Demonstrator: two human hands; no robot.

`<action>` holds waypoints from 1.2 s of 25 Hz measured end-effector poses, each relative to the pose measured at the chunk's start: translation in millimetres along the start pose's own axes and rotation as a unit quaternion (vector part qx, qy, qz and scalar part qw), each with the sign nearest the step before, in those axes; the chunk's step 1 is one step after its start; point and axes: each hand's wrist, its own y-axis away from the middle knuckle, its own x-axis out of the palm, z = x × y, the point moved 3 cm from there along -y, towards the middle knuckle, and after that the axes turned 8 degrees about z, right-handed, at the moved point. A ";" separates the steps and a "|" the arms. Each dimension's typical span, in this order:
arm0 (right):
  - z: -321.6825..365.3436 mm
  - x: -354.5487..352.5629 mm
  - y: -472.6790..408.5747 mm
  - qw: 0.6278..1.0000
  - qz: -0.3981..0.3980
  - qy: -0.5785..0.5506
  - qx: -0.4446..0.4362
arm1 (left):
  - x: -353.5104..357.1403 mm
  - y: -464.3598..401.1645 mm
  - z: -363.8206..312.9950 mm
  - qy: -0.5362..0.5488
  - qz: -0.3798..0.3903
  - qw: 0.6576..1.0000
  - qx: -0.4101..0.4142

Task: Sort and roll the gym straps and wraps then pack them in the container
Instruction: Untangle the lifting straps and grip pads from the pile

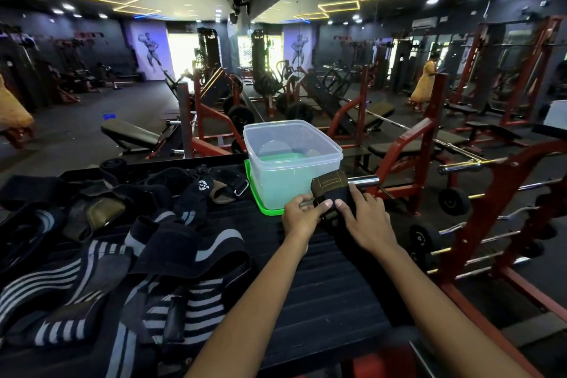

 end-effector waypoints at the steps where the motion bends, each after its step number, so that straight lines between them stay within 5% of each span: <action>1: 0.2 -0.2 0.8 1.000 -0.003 -0.004 -0.009 | 0.2 -0.6 0.7 0.012 0.010 1.000 -0.015; 6: -3.0 -2.1 2.7 0.999 -0.022 0.011 -0.035 | -1.3 -1.9 0.5 0.014 0.045 0.998 -0.039; 11: 0.7 3.8 -0.5 0.994 -0.060 0.029 -0.092 | -10.2 -6.5 -4.8 -0.250 -0.007 0.965 0.072; 15: -6.6 11.1 -6.9 0.990 0.063 0.009 -0.128 | -9.3 0.1 -5.5 -0.217 0.031 0.974 0.053; 19: -10.6 4.0 -10.9 0.987 0.014 0.010 -0.160 | -8.4 -0.1 -7.5 -0.162 0.033 0.985 0.053; 30: 0.1 2.6 -4.8 0.978 -0.033 0.067 -0.194 | -7.5 5.2 -2.0 -0.265 0.071 0.961 0.025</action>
